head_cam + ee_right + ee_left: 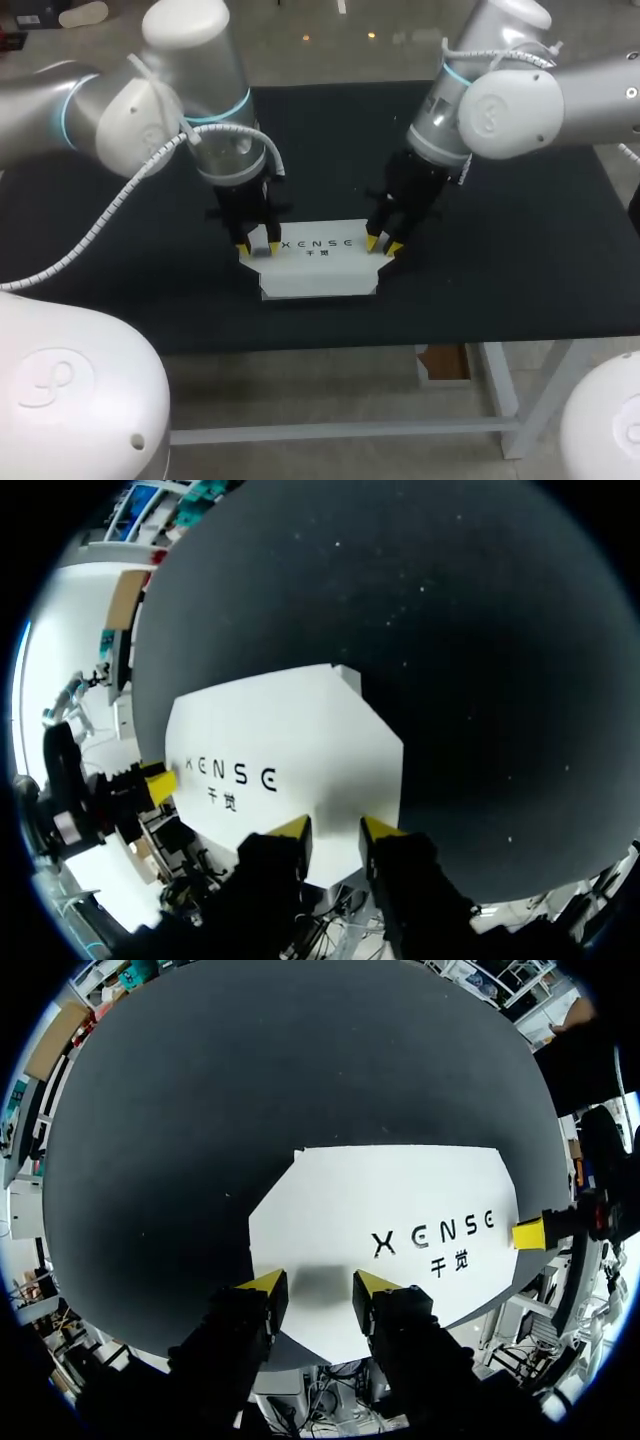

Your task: Assemble the packaging by folding the flat box into shape, placing the metal phone stand inside, and closing the box properly

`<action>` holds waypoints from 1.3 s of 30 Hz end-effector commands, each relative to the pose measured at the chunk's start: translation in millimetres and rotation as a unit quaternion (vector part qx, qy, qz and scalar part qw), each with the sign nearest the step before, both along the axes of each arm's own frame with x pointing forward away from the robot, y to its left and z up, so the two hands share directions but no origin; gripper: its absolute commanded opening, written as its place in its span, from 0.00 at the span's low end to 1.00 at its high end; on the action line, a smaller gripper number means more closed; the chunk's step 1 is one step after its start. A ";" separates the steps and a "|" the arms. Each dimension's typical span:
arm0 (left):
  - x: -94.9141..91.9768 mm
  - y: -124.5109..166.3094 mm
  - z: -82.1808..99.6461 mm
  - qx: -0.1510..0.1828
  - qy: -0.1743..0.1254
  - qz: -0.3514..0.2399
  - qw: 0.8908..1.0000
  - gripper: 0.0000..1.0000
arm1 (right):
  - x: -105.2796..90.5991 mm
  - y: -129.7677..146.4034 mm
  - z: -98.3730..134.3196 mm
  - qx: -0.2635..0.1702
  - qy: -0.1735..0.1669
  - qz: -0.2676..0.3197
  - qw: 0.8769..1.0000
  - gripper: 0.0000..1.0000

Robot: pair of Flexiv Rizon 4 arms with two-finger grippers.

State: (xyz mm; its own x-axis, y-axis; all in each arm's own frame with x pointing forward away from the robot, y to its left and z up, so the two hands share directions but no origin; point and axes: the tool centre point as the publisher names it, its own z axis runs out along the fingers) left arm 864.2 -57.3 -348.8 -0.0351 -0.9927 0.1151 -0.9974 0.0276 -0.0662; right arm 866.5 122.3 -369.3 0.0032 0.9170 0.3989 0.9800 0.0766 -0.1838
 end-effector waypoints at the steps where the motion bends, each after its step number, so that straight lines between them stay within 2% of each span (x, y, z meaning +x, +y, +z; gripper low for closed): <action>1: -2.8 1.4 -2.5 -0.003 -0.003 0.004 1.000 0.48 | -1.8 0.2 -0.6 -0.001 -0.005 -0.001 1.000 0.34; 13: -2.3 0.2 -4.8 -0.001 0.003 0.009 1.000 0.44 | -2.7 0.8 -2.7 -0.003 -0.007 -0.004 1.000 0.35; 27: -4.8 -0.7 -12.0 -0.005 0.002 0.005 1.000 0.44 | -4.4 1.8 0.7 0.005 -0.010 -0.010 1.000 0.36; 39: -6.4 -0.8 -10.7 -0.009 0.000 0.007 1.000 0.38 | -3.9 3.4 -1.8 0.006 -0.001 -0.014 1.000 0.35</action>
